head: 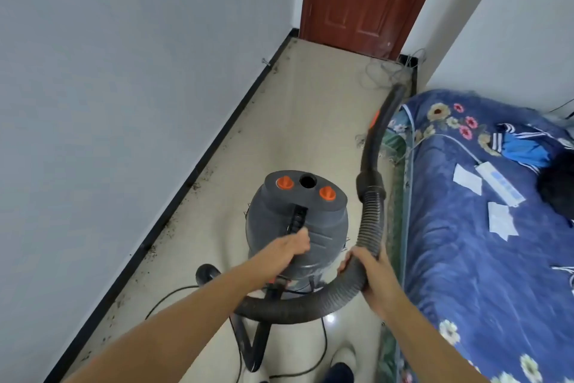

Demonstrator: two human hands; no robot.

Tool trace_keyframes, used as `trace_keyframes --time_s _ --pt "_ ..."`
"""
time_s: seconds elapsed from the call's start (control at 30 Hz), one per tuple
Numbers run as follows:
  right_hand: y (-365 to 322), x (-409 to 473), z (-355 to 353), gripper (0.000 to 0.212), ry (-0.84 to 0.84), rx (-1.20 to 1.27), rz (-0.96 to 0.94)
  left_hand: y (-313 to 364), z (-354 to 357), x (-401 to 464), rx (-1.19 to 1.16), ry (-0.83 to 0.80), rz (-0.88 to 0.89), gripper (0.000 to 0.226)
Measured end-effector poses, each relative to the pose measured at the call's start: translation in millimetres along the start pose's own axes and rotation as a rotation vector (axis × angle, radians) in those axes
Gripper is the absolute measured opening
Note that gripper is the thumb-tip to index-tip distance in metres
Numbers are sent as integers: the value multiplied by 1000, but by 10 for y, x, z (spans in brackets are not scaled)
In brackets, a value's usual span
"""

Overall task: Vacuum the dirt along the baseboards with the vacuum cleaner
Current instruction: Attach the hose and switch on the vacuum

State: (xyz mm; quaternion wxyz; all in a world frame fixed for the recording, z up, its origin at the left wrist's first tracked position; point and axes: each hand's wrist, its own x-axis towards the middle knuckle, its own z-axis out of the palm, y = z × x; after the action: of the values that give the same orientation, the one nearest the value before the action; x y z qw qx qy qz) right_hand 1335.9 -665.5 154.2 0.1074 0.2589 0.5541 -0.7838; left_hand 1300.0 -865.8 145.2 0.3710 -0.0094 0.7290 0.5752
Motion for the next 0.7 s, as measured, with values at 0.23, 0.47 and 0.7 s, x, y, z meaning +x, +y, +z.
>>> trace_keyframes --time_s 0.23,0.47,0.7 --pt "174 -292 441 28 -255 -496 -26 734 -361 178 -635 202 58 45" --pt "183 -239 955 34 -240 -1025 -226 562 -496 168 -977 427 -28 28" --pt "83 -227 1140 25 -541 -502 26 608 -610 -113 -1454 -35 220 35"
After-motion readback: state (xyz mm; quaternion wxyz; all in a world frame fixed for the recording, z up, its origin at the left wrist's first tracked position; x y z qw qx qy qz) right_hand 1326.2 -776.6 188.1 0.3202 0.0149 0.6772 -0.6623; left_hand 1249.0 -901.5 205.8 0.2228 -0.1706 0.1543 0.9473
